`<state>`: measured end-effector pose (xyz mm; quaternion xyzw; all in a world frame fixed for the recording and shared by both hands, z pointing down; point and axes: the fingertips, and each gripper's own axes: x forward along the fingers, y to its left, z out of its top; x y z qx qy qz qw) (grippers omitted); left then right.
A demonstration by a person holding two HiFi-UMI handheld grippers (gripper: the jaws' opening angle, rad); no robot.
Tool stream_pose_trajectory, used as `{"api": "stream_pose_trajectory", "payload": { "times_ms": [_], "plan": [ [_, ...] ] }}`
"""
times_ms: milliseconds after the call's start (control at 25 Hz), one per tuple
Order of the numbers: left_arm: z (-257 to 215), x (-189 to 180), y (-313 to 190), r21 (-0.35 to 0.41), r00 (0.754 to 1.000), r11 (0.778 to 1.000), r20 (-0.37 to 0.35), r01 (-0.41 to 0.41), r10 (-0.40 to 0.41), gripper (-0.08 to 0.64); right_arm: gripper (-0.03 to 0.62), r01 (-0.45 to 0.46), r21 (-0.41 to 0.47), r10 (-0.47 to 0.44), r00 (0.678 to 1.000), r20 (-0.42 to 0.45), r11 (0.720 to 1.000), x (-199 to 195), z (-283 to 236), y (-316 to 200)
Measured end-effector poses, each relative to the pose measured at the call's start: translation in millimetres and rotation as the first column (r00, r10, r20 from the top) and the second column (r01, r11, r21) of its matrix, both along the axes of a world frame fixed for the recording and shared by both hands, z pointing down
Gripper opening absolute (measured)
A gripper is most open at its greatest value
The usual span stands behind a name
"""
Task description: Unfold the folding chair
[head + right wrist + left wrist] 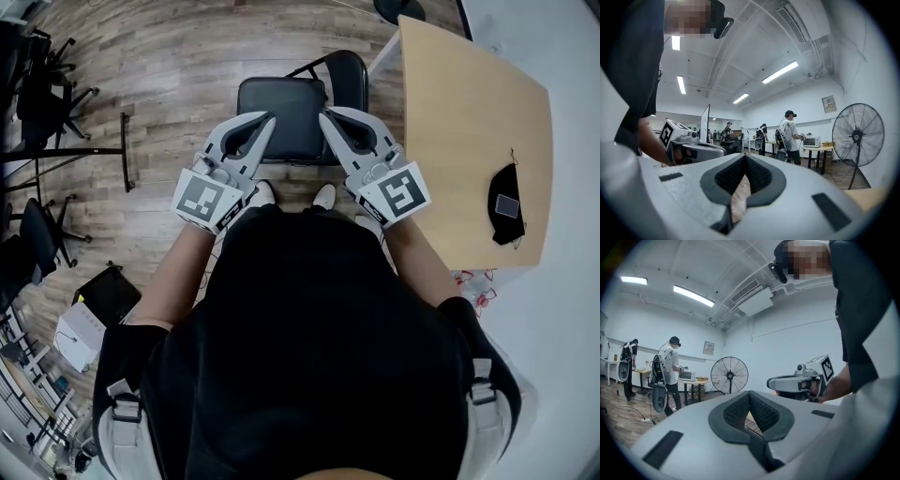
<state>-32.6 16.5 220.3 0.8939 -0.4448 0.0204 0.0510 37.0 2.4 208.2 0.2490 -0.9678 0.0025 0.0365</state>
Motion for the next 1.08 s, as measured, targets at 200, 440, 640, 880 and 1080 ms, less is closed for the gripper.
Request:
{"api": "stream_pose_trajectory", "payload": {
  "times_ms": [200,440,640,880,1080],
  "plan": [
    [2,-2,-6,-0.010,1.000,1.000,-0.008,-0.008,0.008,-0.005,0.002,0.004,-0.001,-0.004,1.000,-0.011,1.000,-1,1,-3],
    [9,-5,-10,-0.021,1.000,1.000,-0.004,0.005,-0.006,-0.005,0.002,0.017,-0.013,-0.018,1.000,-0.016,1.000,-6,8,-7],
    [10,-7,-16,-0.021,1.000,1.000,-0.008,0.017,-0.017,-0.005,0.002,0.018,-0.022,-0.018,1.000,-0.016,1.000,-7,11,-15],
    [9,-13,-21,-0.014,0.999,0.999,-0.014,0.032,-0.032,-0.005,0.002,0.019,-0.027,-0.019,1.000,-0.017,0.999,-12,11,-20],
    [9,-10,-18,-0.019,0.999,0.999,-0.015,0.030,-0.030,-0.005,0.002,0.018,-0.031,-0.019,1.000,-0.018,0.999,-10,14,-18]
  ]
}}
